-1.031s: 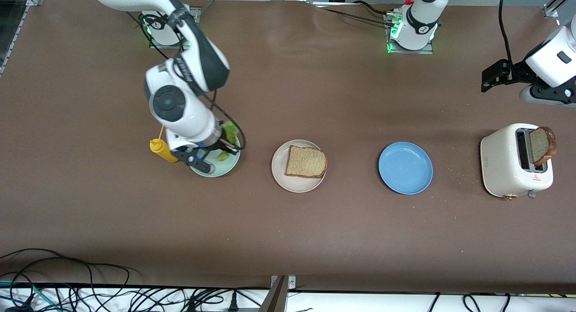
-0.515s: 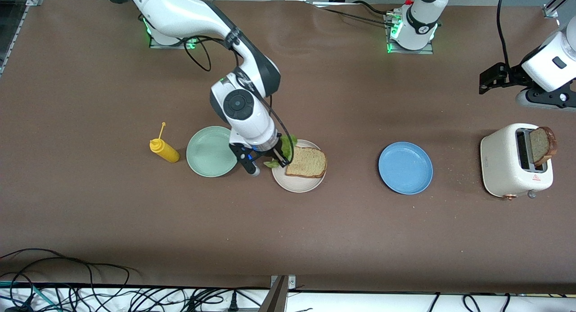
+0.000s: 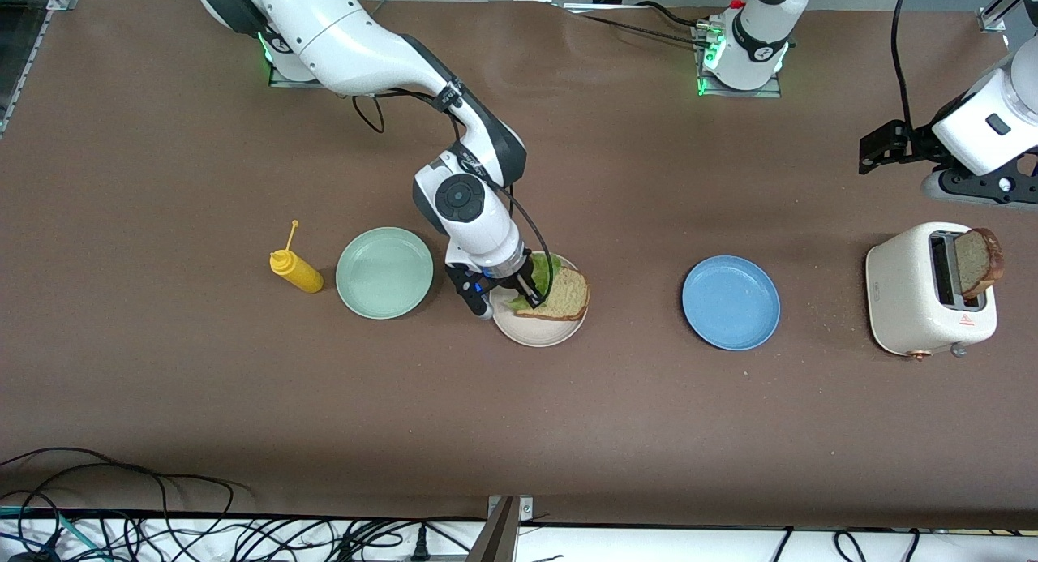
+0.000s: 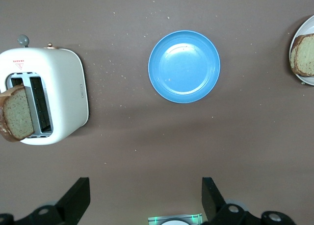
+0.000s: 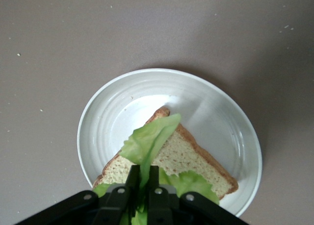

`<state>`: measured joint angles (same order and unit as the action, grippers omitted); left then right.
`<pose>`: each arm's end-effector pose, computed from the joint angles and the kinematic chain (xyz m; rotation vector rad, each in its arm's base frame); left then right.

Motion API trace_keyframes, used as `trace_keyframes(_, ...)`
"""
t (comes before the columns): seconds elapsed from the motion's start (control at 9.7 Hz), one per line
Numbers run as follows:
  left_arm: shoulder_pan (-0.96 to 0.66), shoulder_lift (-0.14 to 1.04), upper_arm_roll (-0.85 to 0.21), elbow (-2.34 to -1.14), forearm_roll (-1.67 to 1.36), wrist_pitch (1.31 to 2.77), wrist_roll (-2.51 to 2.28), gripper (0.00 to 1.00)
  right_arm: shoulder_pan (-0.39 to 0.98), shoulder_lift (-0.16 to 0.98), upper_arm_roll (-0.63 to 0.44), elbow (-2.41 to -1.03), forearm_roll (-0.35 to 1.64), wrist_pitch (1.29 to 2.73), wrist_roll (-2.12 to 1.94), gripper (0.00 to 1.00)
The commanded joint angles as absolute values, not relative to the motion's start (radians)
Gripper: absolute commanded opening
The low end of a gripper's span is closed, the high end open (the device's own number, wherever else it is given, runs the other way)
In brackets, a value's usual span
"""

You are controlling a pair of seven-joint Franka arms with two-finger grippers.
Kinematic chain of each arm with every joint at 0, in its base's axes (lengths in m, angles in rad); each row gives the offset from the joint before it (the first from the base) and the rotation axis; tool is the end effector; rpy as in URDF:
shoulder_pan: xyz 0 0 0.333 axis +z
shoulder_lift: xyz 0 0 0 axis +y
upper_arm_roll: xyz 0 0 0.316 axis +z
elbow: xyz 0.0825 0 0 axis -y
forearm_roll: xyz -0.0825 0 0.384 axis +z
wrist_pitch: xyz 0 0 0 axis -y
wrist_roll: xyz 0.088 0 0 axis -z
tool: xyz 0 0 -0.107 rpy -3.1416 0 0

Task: Make sandwich on beige plate with both arms
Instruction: 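Carry the lettuce over the bread and lower it with the right gripper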

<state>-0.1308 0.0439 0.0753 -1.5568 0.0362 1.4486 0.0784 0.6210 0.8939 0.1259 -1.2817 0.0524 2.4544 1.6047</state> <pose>0.5527 -0.0274 0.5971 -3.0881 0.2042 0.2363 0.5870 0.5064 0.2409 -2.5137 1.2997 0.0147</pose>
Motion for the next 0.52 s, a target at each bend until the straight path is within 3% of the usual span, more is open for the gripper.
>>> trace_keyframes(0.0, -0.126, 0.04, 0.066, -1.554, 0.058, 1.442, 0.078, 1.0, 0.635, 0.907, 0.115, -1.239, 0.035, 2.448, 1.626, 1.0)
trace_keyframes(0.41, -0.126, 0.04, 0.066, -1.555, 0.058, 1.442, 0.08, 1.0, 0.629, 0.864, 0.077, -1.239, 0.023, 2.424, 1.606, 1.0)
